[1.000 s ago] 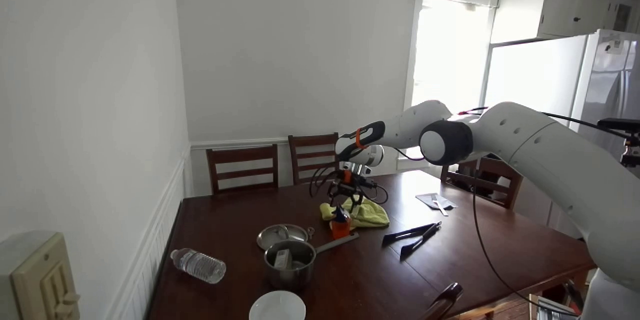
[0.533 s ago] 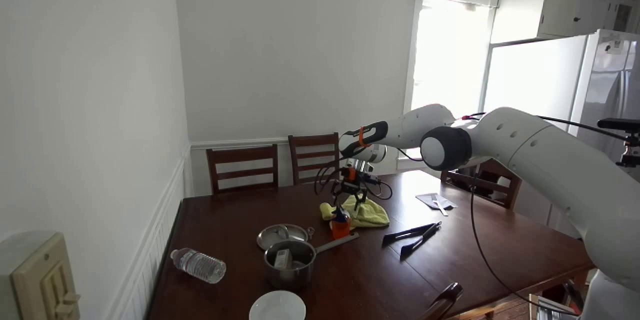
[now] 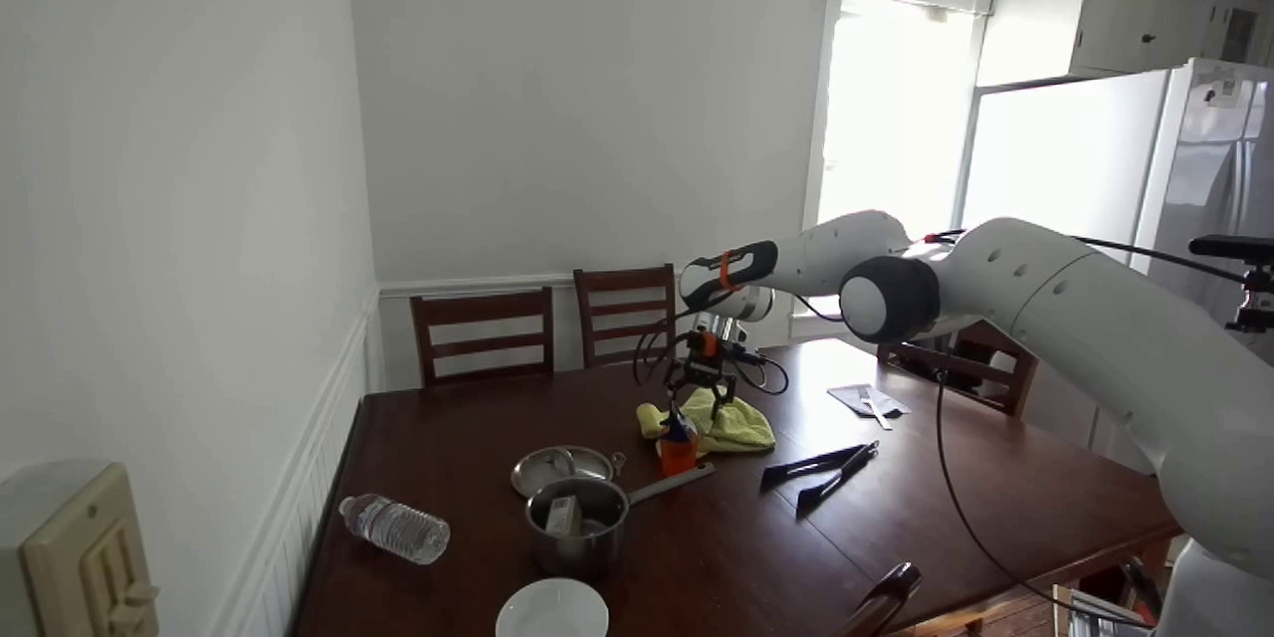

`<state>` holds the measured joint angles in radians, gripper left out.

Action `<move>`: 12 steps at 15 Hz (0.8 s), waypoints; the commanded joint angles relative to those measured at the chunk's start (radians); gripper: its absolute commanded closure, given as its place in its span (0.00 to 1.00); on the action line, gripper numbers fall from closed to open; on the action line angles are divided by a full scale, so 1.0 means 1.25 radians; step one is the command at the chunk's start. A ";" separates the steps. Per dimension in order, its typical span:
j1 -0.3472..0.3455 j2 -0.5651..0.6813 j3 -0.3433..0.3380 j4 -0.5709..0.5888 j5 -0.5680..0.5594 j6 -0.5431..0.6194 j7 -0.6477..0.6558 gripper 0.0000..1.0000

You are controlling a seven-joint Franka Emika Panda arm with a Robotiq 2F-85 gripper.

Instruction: Unfold the green towel to the right, pick up one end of the green towel and turn it over

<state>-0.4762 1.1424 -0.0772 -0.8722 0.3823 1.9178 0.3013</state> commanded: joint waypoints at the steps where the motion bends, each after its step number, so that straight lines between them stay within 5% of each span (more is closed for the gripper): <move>1: 0.002 0.044 0.011 0.047 0.007 -0.002 0.005 0.28; 12: -0.010 0.045 0.009 0.079 0.004 -0.007 0.006 0.99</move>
<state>-0.4770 1.1810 -0.0690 -0.8178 0.3824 1.9206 0.3024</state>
